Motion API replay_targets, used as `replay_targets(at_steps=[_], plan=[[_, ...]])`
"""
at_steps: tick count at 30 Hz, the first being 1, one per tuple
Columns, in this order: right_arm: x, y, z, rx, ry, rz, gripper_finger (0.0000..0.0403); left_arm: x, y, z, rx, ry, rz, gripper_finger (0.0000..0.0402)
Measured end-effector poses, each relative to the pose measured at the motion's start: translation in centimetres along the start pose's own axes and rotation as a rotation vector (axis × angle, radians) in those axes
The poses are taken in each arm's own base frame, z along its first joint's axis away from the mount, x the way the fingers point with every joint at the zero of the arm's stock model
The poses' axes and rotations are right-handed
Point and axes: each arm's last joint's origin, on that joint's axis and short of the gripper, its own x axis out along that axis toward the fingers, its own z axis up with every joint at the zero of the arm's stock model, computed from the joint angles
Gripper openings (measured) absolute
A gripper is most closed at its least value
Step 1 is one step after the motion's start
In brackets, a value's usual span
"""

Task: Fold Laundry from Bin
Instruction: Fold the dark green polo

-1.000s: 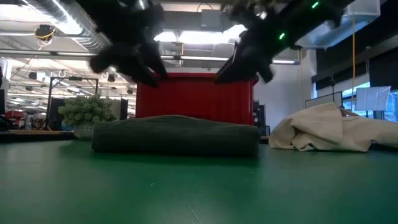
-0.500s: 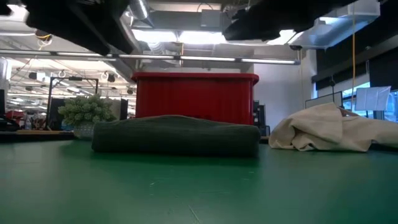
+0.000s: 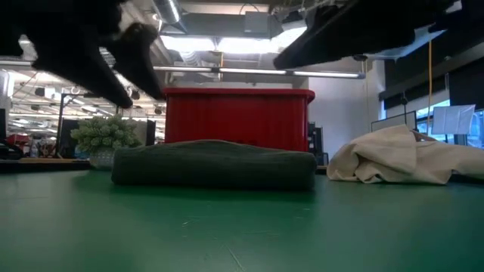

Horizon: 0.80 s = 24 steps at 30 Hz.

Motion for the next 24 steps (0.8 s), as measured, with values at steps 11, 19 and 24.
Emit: replay_targets(at_steps=[11, 19, 24], plan=[[0.8, 0.3, -1.5, -0.047, 0.105, -0.046, 0.0281, 1.5, 1.0, -0.3, -0.067, 0.061, 0.000, 0.0273], [2.2, 0.6, -3.2, -0.079, 0.182, -0.102, 0.0280, 2.4, 1.1, -2.0, -0.088, 0.108, -0.011, 0.0273], [3.1, 0.7, -4.3, -0.107, 0.222, -0.186, 0.0280, 2.7, 0.9, -3.0, -0.085, 0.131, 0.014, 0.0273]])
